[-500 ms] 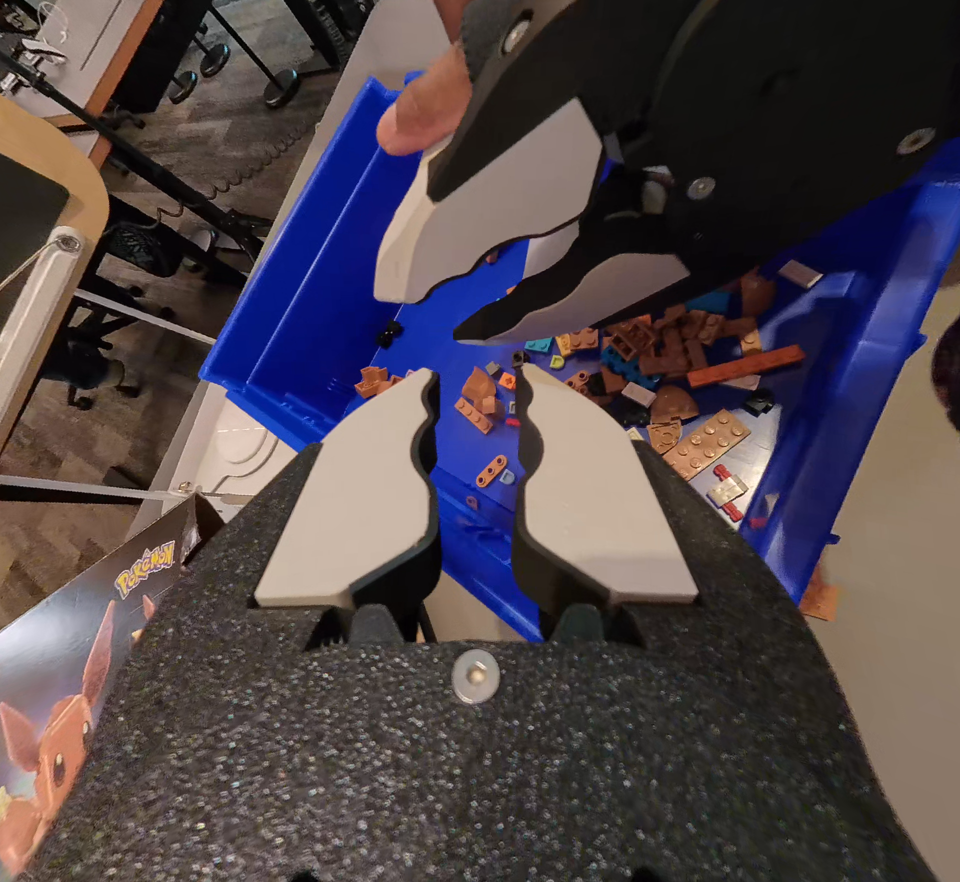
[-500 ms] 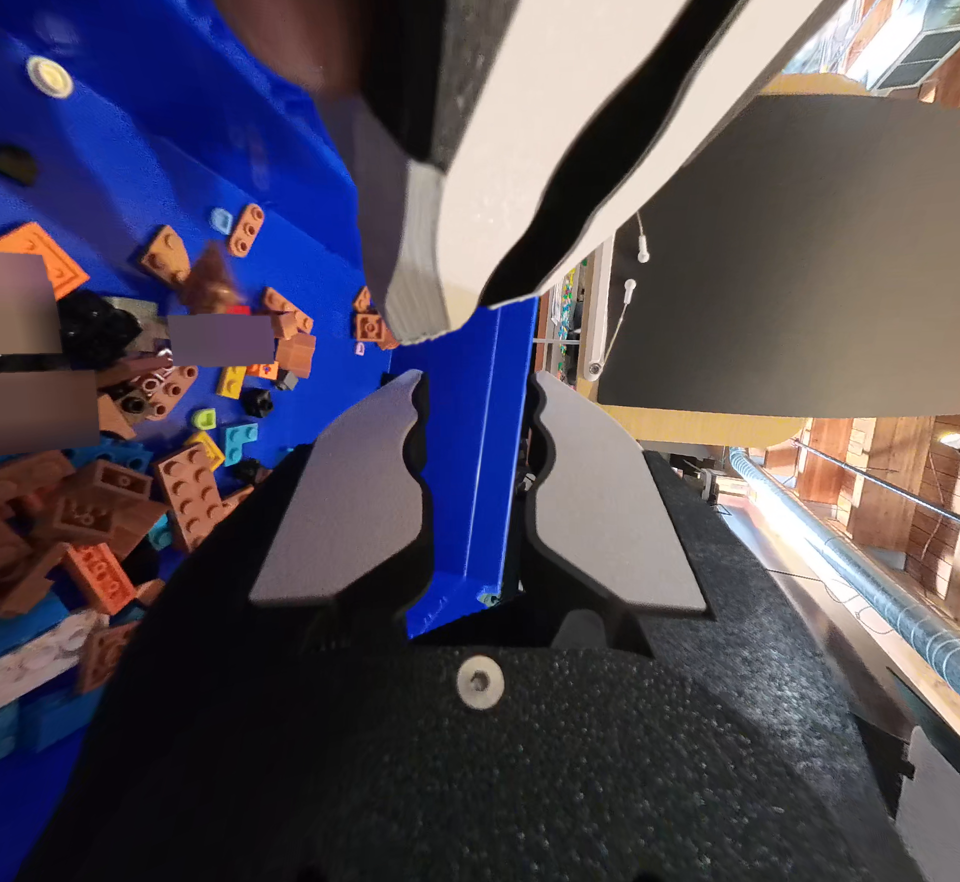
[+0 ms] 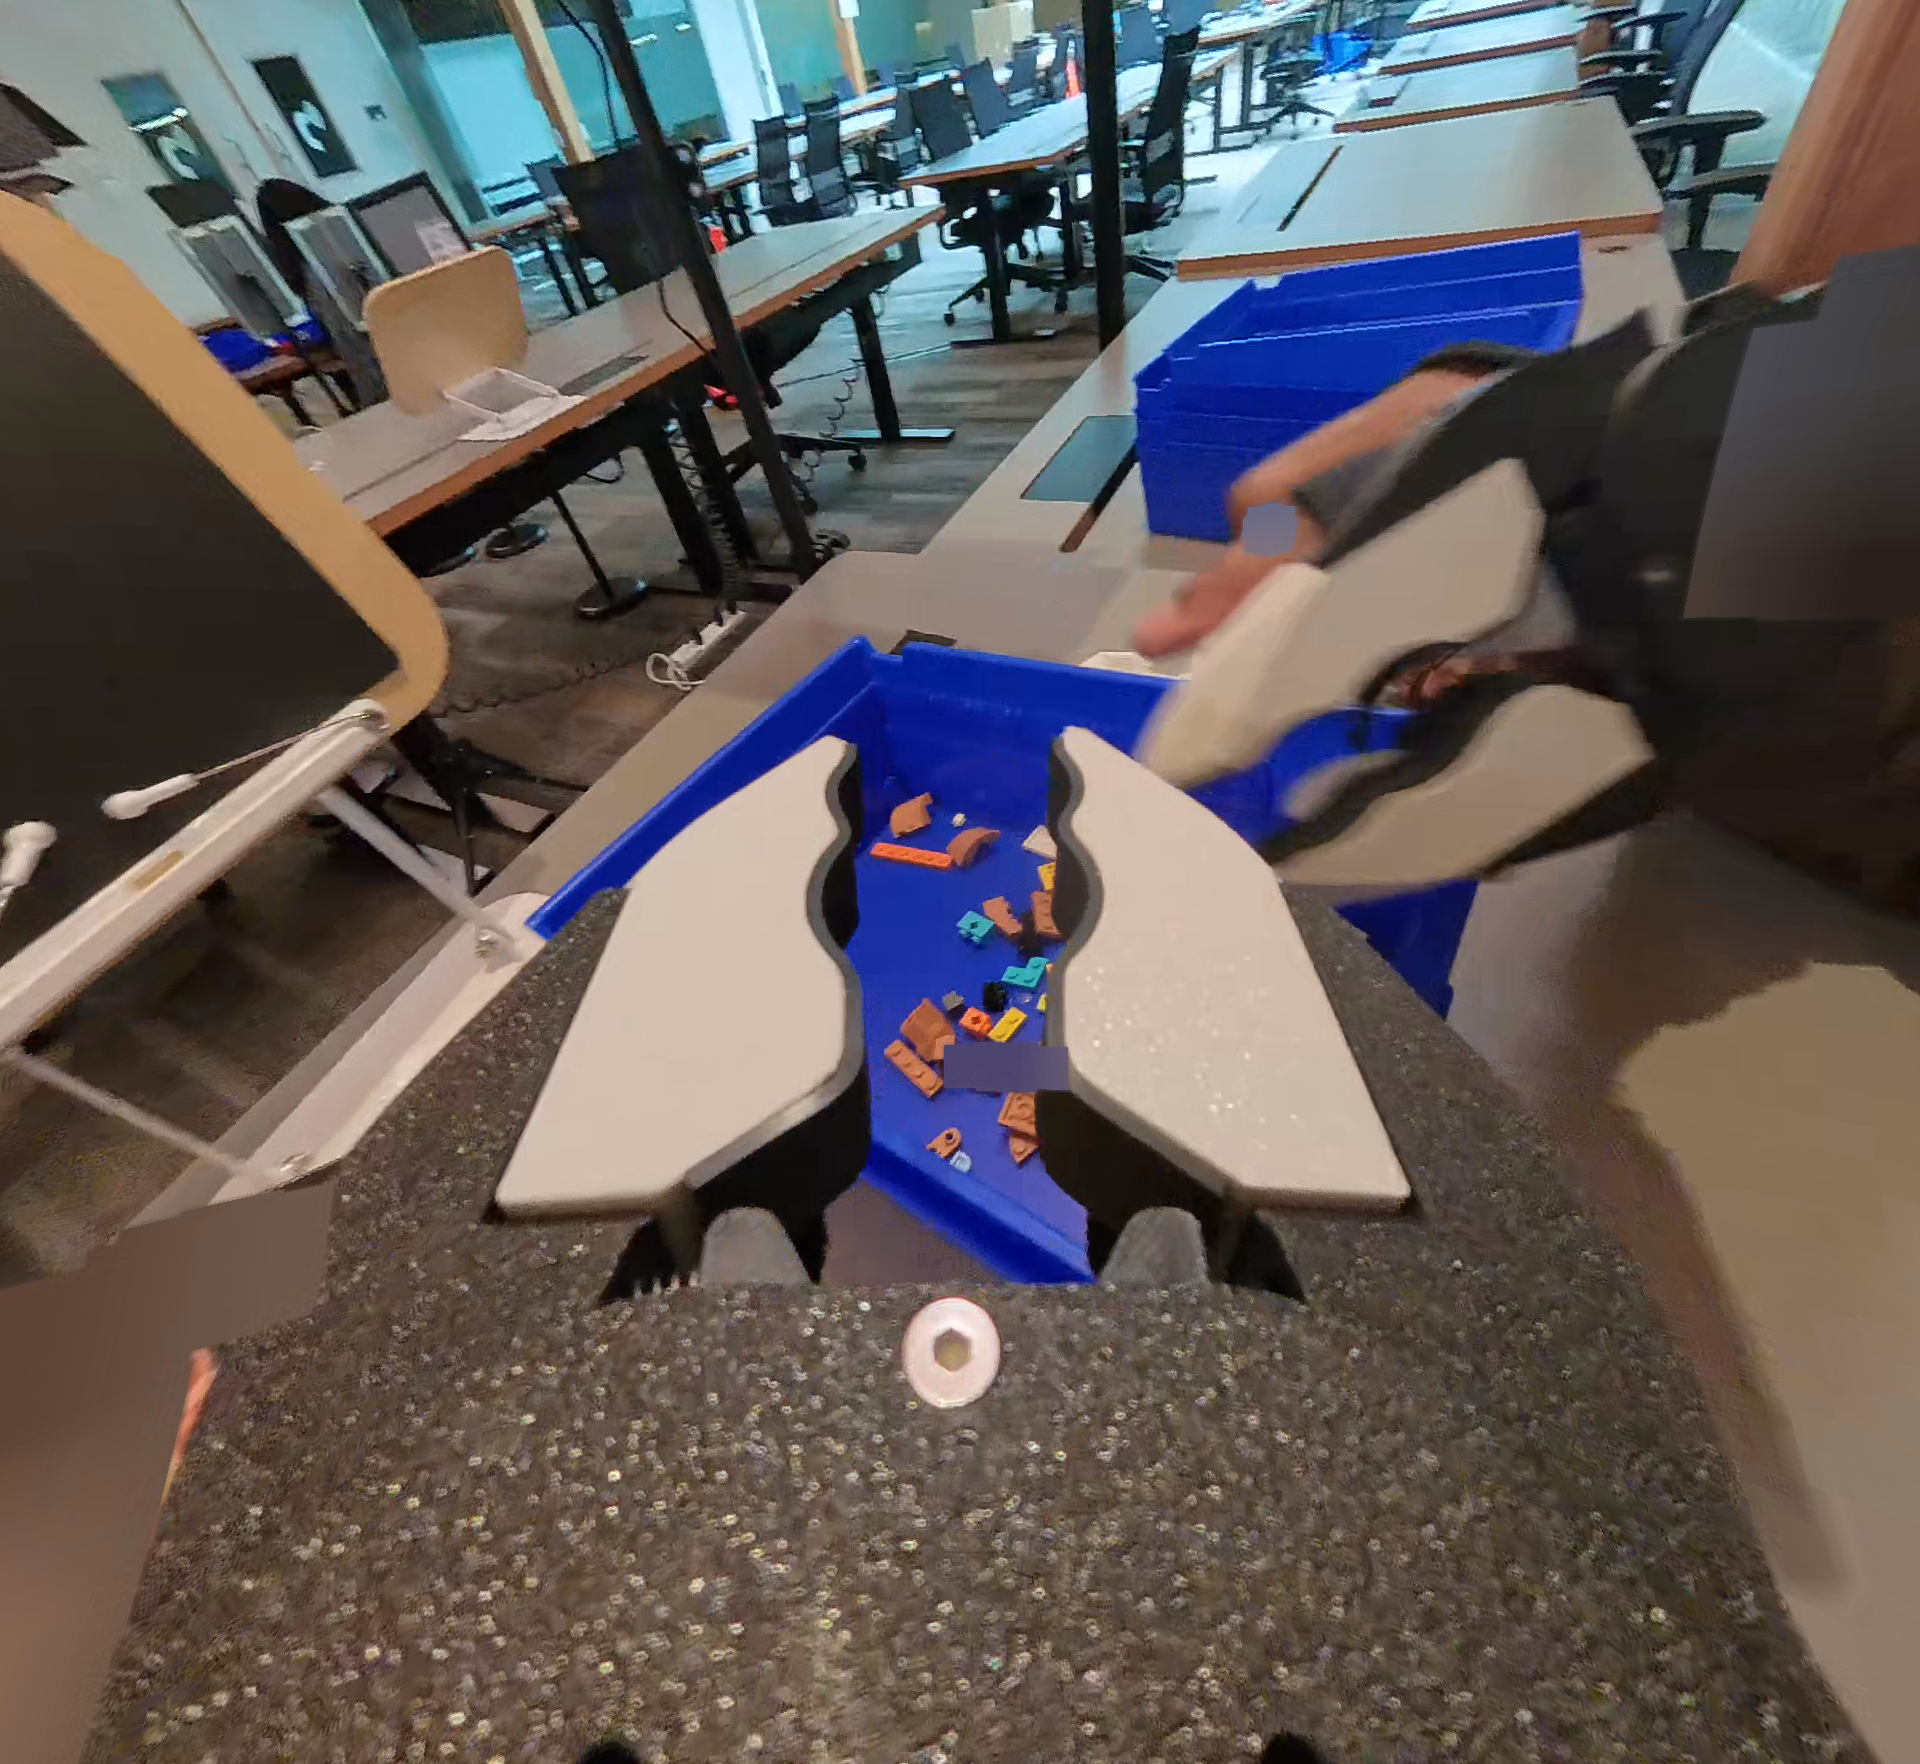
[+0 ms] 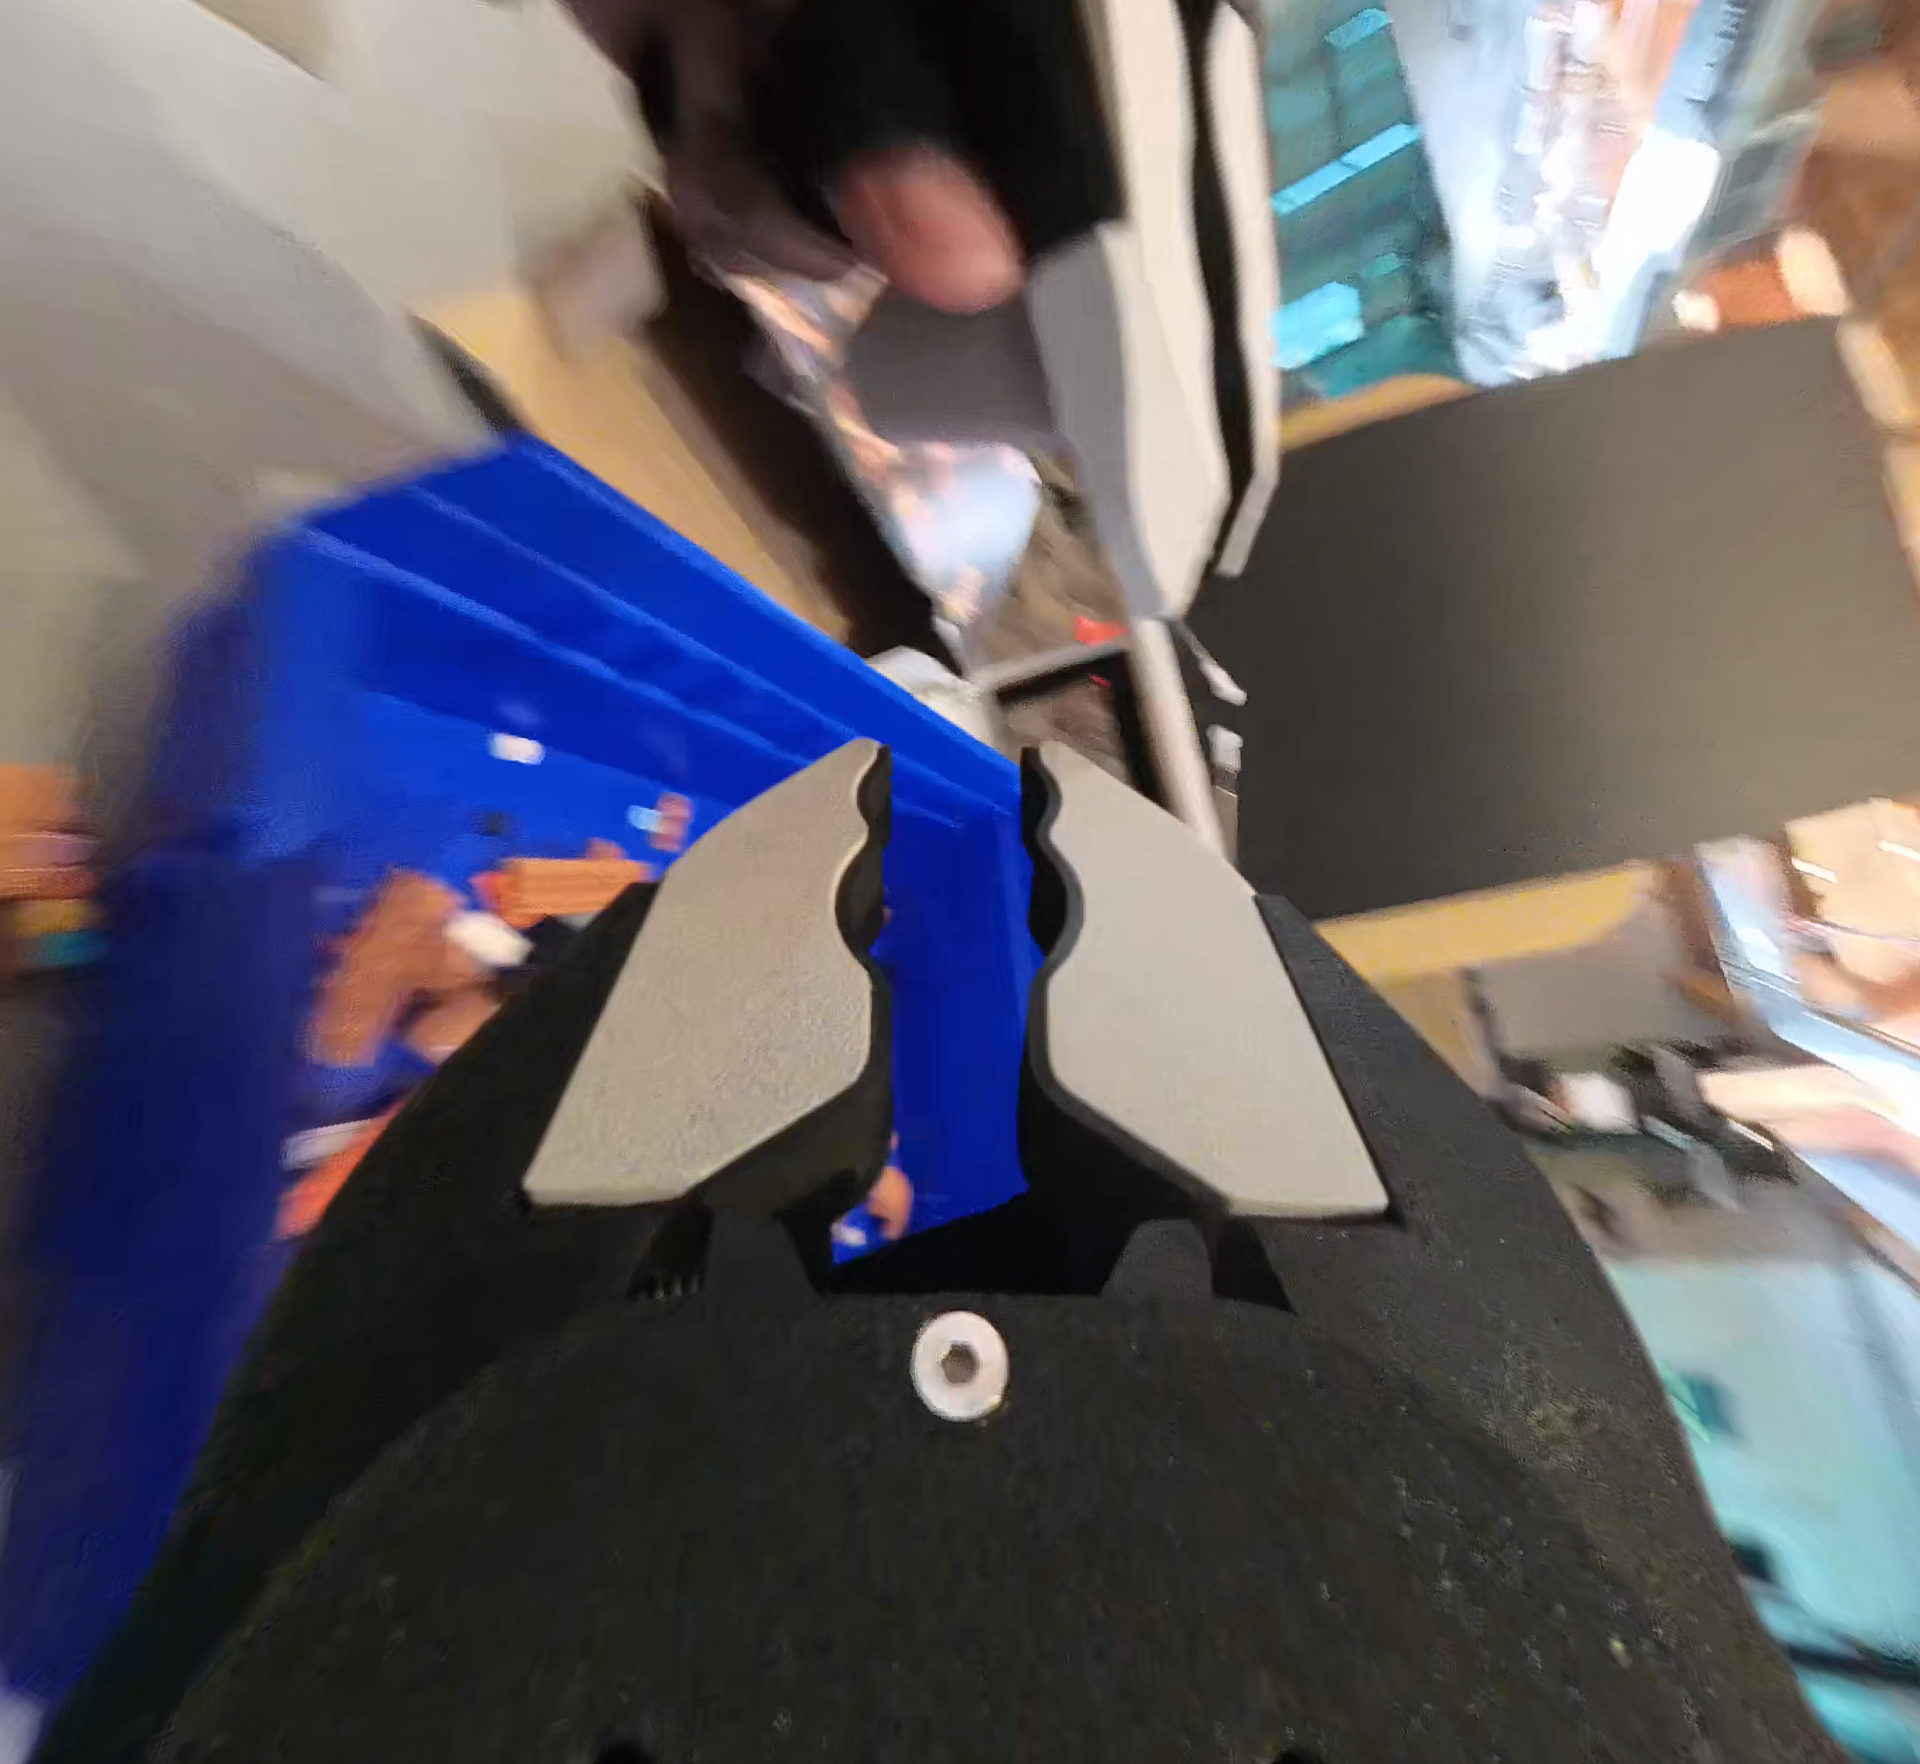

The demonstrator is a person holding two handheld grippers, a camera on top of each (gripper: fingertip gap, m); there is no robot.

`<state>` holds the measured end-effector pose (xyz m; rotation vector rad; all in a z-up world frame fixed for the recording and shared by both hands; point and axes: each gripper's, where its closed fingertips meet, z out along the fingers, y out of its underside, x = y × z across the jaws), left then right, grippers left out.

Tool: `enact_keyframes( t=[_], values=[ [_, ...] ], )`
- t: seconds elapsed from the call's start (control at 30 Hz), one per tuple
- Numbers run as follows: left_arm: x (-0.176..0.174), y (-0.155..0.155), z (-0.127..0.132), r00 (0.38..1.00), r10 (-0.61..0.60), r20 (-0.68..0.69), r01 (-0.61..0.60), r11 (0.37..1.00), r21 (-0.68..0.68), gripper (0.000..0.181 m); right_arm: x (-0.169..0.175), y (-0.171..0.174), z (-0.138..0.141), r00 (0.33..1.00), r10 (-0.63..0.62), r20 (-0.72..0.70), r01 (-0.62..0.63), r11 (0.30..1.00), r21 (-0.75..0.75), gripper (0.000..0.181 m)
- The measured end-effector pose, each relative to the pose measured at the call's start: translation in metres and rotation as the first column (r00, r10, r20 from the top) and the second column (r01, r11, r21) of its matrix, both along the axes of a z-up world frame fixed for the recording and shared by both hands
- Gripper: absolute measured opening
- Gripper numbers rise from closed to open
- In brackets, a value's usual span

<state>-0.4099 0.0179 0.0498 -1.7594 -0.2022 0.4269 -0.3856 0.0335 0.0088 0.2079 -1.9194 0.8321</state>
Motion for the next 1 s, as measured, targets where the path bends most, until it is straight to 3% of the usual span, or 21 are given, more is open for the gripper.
enact_keyframes(
  t=[0.07,0.17,0.27,0.43,0.63,0.77,0.83,0.9,1.0],
  values=[
    [0.002,-0.009,0.001,1.0,0.024,-0.006,-0.024,1.0,0.0,0.034,0.041,-0.012,-0.015,0.978,0.126,0.165,-0.132,0.991,0.029,0.019],
    [0.007,-0.014,-0.001,0.999,0.034,0.0,-0.034,0.999,-0.007,0.034,0.105,-0.018,-0.058,0.854,0.259,0.451,-0.349,0.928,0.128,0.016],
    [0.013,-0.009,-0.011,1.0,0.018,0.0,-0.018,0.999,-0.044,0.033,0.14,-0.01,-0.102,0.768,0.214,0.604,-0.433,0.867,0.245,0.004],
    [0.02,0.002,-0.025,1.0,-0.028,0.001,0.028,0.995,-0.099,0.033,0.112,0.007,-0.148,0.841,-0.021,0.541,-0.256,0.864,0.433,0.0],
    [0.024,0.008,-0.032,0.998,-0.059,0.006,0.06,0.992,-0.111,0.033,0.076,0.006,-0.157,0.92,-0.091,0.382,-0.118,0.864,0.489,0.001],
    [0.047,0.008,-0.034,0.985,-0.17,0.003,0.169,0.978,-0.119,0.032,0.076,-0.004,-0.152,0.941,-0.007,0.339,-0.145,0.895,0.422,0.013],
    [0.076,0.007,-0.045,0.947,-0.32,0.021,0.319,0.934,-0.161,0.028,0.093,-0.014,-0.152,0.917,0.068,0.392,-0.211,0.919,0.333,0.012],
    [0.11,0.0,-0.066,0.874,-0.482,0.053,0.48,0.844,-0.239,0.022,0.101,-0.018,-0.156,0.903,0.104,0.416,-0.23,0.937,0.264,0.011],
    [0.145,-0.013,-0.112,0.788,-0.568,0.239,0.615,0.7,-0.363,0.02,0.097,-0.014,-0.167,0.906,0.079,0.416,-0.176,0.964,0.201,0.011]
  ],
)
